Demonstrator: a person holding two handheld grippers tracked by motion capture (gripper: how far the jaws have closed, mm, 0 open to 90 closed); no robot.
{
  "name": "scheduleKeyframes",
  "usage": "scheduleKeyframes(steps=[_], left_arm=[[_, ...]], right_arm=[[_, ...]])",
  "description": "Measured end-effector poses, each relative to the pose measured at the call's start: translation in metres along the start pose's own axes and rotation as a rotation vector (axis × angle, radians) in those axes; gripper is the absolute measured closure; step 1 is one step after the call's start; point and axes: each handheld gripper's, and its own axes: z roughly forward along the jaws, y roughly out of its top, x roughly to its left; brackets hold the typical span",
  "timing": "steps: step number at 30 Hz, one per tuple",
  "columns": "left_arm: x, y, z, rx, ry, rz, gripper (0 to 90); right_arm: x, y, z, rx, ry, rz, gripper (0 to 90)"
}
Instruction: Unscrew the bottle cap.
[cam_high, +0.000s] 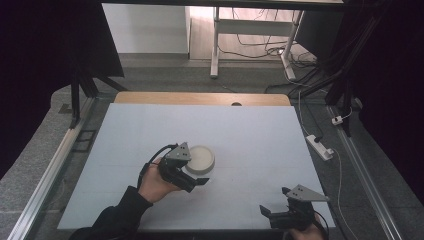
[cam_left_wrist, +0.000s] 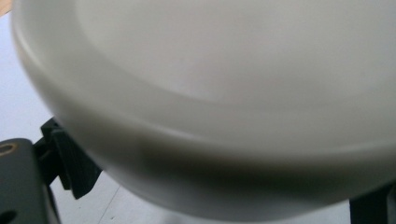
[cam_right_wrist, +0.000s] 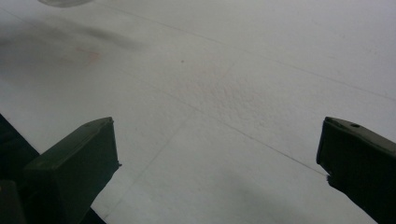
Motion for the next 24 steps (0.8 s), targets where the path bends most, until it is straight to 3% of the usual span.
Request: scheduleKeyframes(steps=[15,24], left_arm=[[0.002,-0.003,0.004,0.006,-0.002,0.000,7.6],[0.002,-0.004,0.003,0.002,0.002,0.000,7.6]], right_arm=[[0.013,0.015,-0.002,-0.060,0.050,-0.041,0.0],[0.024,0.028,0.002,-0.095,0.110,-0.078,0.0]])
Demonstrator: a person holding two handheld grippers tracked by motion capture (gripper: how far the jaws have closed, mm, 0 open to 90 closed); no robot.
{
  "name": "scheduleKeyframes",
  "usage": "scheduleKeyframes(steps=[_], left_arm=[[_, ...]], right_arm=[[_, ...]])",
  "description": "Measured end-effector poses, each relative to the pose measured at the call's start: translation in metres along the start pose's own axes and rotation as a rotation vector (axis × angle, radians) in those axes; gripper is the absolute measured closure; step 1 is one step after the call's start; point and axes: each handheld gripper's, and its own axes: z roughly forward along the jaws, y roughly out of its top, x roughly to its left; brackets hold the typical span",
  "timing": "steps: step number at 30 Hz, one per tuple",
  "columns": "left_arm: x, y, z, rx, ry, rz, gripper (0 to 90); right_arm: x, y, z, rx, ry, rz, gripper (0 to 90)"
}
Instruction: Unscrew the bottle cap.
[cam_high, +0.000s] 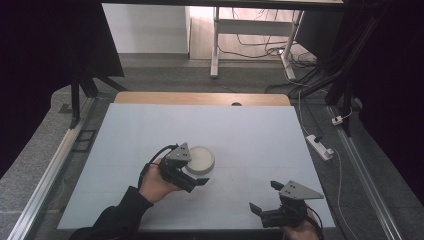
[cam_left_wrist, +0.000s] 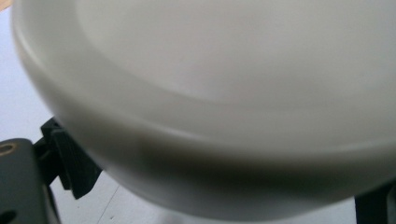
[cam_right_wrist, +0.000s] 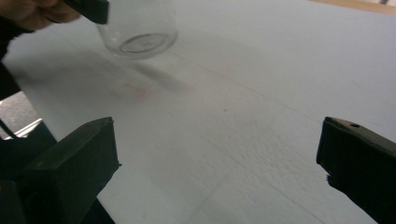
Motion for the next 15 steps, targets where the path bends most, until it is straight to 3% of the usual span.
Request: scheduleKeyframes(steps=[4,15], left_arm=[[0.000,0.000,0.000,0.002,0.002,0.002,7.6],[-0.001,-0.001,0.001,0.008,0.006,0.009,7.6]], right_arm=[[0.005,0.009,0.004,-0.012,0.040,-0.006,0.0],[0.010,0.030,0.025,-0.024,0.094,-0.054,0.0]])
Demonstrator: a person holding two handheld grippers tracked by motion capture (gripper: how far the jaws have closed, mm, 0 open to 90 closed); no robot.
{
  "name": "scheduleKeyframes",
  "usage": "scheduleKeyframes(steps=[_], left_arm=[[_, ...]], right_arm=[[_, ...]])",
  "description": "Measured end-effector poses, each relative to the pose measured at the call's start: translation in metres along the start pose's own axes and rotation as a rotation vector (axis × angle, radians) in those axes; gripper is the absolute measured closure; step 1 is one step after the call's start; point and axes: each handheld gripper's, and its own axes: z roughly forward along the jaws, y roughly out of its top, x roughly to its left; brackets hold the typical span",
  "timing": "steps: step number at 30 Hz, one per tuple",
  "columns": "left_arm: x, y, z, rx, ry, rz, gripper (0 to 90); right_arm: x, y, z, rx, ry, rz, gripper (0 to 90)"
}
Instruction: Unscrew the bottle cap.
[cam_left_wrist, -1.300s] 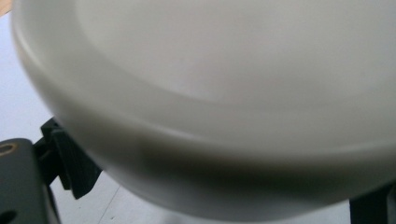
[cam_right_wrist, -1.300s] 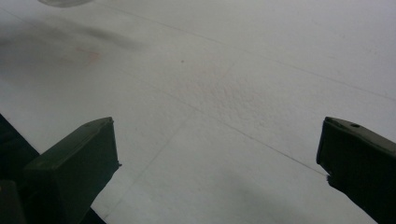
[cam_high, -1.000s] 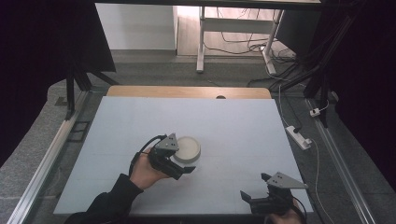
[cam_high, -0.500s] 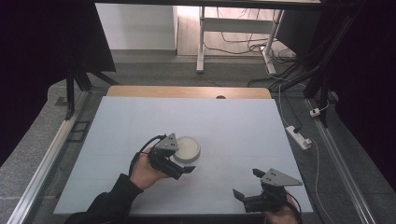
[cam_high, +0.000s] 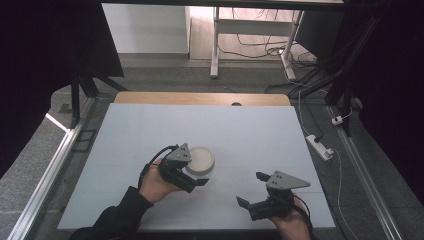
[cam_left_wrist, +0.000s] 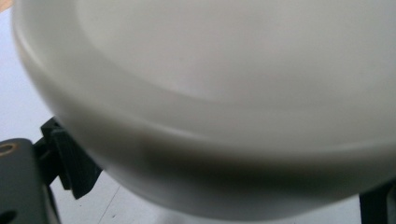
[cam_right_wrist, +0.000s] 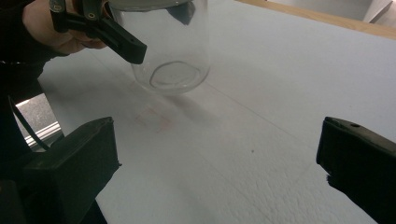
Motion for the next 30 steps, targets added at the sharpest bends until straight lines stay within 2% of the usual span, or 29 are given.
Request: scheduleKeyframes(steps=[4,11,23,28,30], left_arm=[[-0.001,0.000,0.001,0.012,-0.001,0.019,7.6],[-0.003,0.000,0.003,0.011,0.000,0.019,7.7],[-0.004,-0.001,0.006,0.022,0.001,0.031,7.7],[-0.005,-0.001,0.007,0.025,0.000,0.037,7.7],[-0.005,-0.001,0.008,0.025,0.000,0.035,7.7]], right_arm=[[0.000,0.005,0.006,-0.003,0.029,-0.011,0.0],[0.002,0.021,0.023,0.002,0.070,-0.003,0.0],[0.010,0.045,0.049,0.002,0.047,-0.047,0.0],[0.011,0.053,0.056,-0.009,0.046,-0.040,0.0],[0.011,0.058,0.060,-0.018,0.061,-0.028,0.0]])
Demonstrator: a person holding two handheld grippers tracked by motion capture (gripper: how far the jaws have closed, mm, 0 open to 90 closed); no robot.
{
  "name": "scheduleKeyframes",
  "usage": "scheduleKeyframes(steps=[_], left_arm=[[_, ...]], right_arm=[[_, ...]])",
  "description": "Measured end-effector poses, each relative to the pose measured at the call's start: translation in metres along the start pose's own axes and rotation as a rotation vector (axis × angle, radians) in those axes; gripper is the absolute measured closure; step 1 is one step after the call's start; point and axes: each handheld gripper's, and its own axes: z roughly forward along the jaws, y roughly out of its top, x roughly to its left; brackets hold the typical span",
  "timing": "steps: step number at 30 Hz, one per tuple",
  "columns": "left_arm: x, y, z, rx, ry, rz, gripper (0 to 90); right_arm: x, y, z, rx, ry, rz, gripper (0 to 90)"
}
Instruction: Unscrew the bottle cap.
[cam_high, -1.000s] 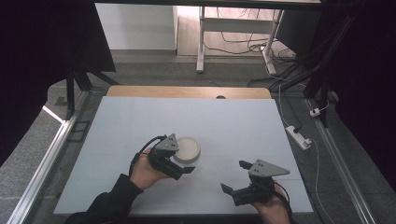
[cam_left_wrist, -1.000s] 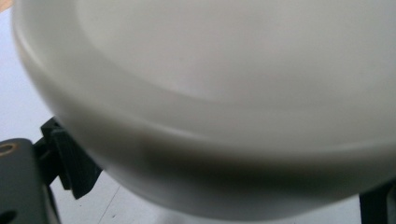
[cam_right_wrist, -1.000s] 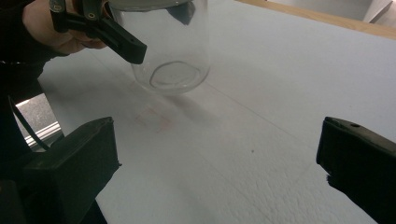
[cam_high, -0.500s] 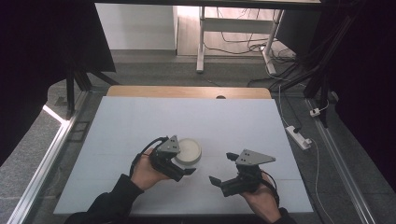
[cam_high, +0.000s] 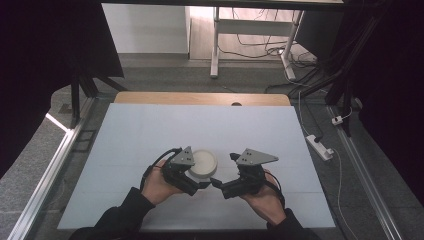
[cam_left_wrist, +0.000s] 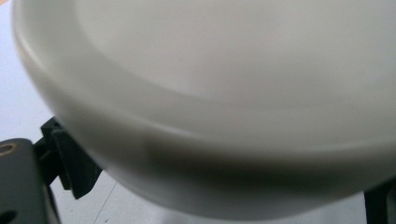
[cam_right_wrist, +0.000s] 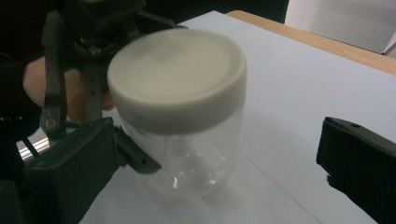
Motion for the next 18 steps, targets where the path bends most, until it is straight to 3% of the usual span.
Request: scheduleKeyframes(steps=[11,18], left_arm=[[-0.002,0.001,0.003,0.001,-0.008,0.001,7.7],[-0.003,0.001,0.004,-0.001,0.002,0.000,7.7]], right_arm=[[0.009,0.019,0.023,0.015,0.029,-0.045,0.0],[0.013,0.024,0.040,0.043,0.031,-0.041,0.0]])
